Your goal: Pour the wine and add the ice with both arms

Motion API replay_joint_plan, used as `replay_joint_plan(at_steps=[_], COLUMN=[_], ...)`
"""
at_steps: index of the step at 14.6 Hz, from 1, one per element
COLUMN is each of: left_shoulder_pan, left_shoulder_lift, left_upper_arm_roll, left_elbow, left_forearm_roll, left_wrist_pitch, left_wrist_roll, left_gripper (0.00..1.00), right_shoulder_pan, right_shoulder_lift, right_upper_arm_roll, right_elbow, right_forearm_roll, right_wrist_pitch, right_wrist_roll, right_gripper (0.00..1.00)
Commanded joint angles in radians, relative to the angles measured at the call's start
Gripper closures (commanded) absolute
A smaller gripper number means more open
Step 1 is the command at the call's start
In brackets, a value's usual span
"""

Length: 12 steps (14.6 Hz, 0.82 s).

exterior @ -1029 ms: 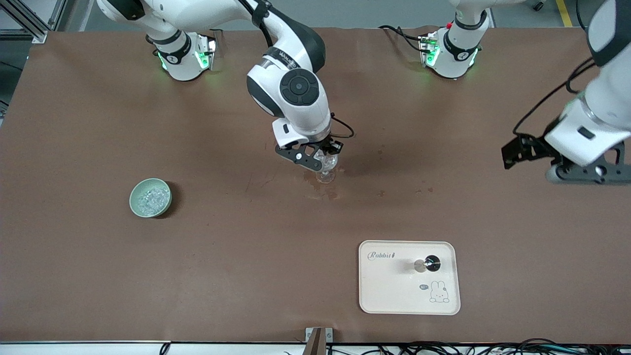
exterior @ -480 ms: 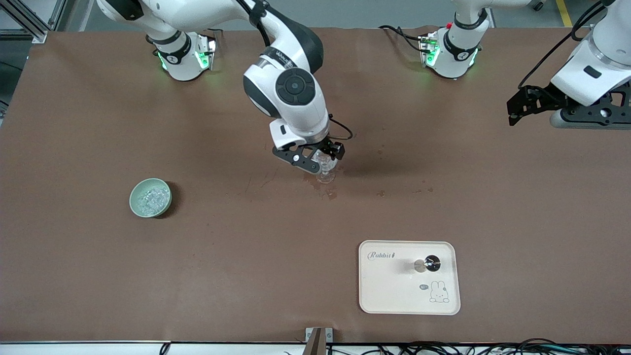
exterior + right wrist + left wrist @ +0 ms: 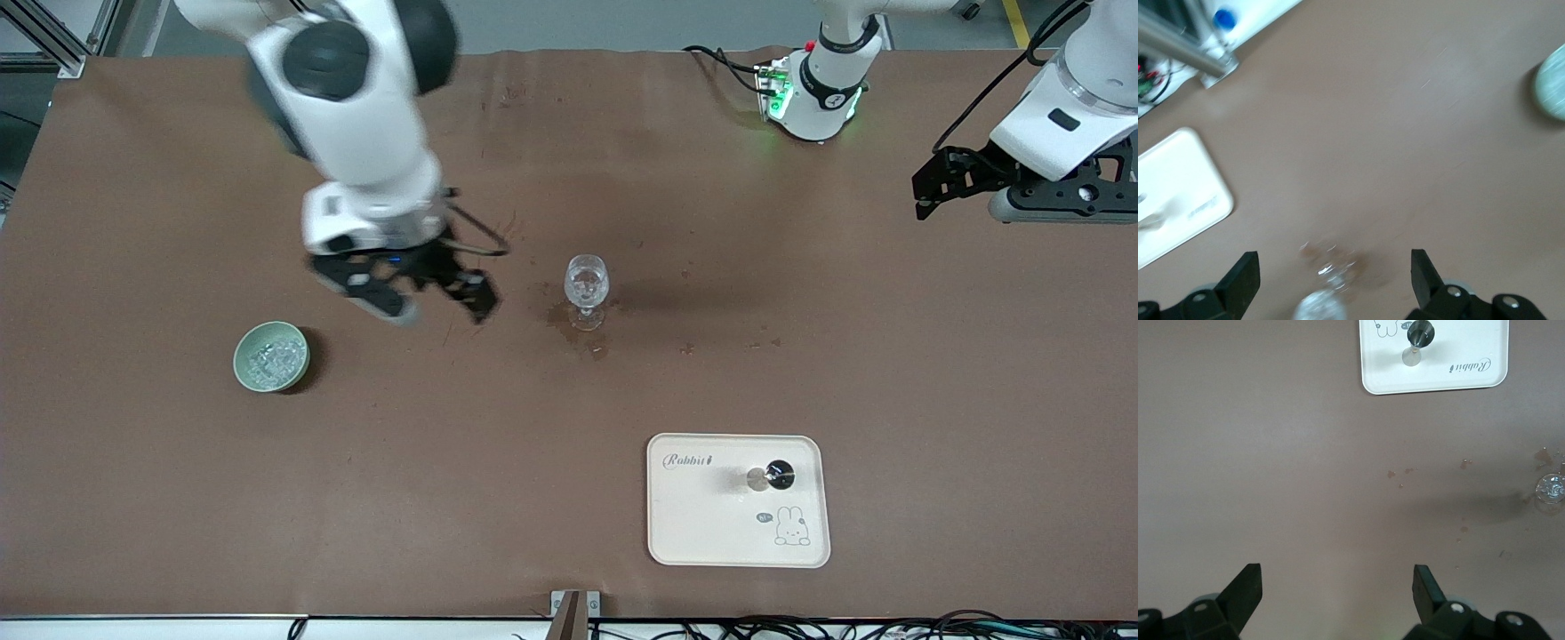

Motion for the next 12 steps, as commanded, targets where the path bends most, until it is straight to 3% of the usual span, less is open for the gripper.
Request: replay_joint_plan(at_steps=[1, 6, 7, 10, 12], left_shoulder_pan=[0.003, 0.004, 0.006, 0.009, 0.007], left_shoulder_lift=[-0.015, -0.015, -0.016, -0.018, -0.018], left_upper_arm_roll=[0.001, 0.005, 0.007, 0.008, 0.008], left_elbow=[-0.005, -0.002, 0.0, 0.0, 0.003], left_forearm_roll=[-0.011, -0.021, -0.021, -0.021, -0.021], left_wrist_pitch=[0.009, 0.007, 0.006, 0.003, 0.003], left_wrist_roll=[0.001, 0.009, 0.013, 0.016, 0.015], left_gripper=[0.0, 0.0, 0.0, 0.0, 0.0], right_shoulder_pan=[-0.134, -0.325, -0.334, -0.29, -0.293], right_shoulder_lift=[-0.1, -0.175, -0.18, -0.21, -0.233], right_upper_arm_roll=[0.024, 0.012, -0.023, -0.21, -0.282], right_elbow=[-0.042, -0.043, -0.043, -0.045, -0.074], right_forearm_roll=[-0.011, -0.008, -0.002, 0.062, 0.096], right_wrist_pitch=[-0.084, -0.173, -0.186, -0.212, -0.212], right_wrist_roll=[-0.141, -0.44, -0.507, -0.688, -0.82], right_gripper=[0.0, 0.0, 0.0, 0.0, 0.0])
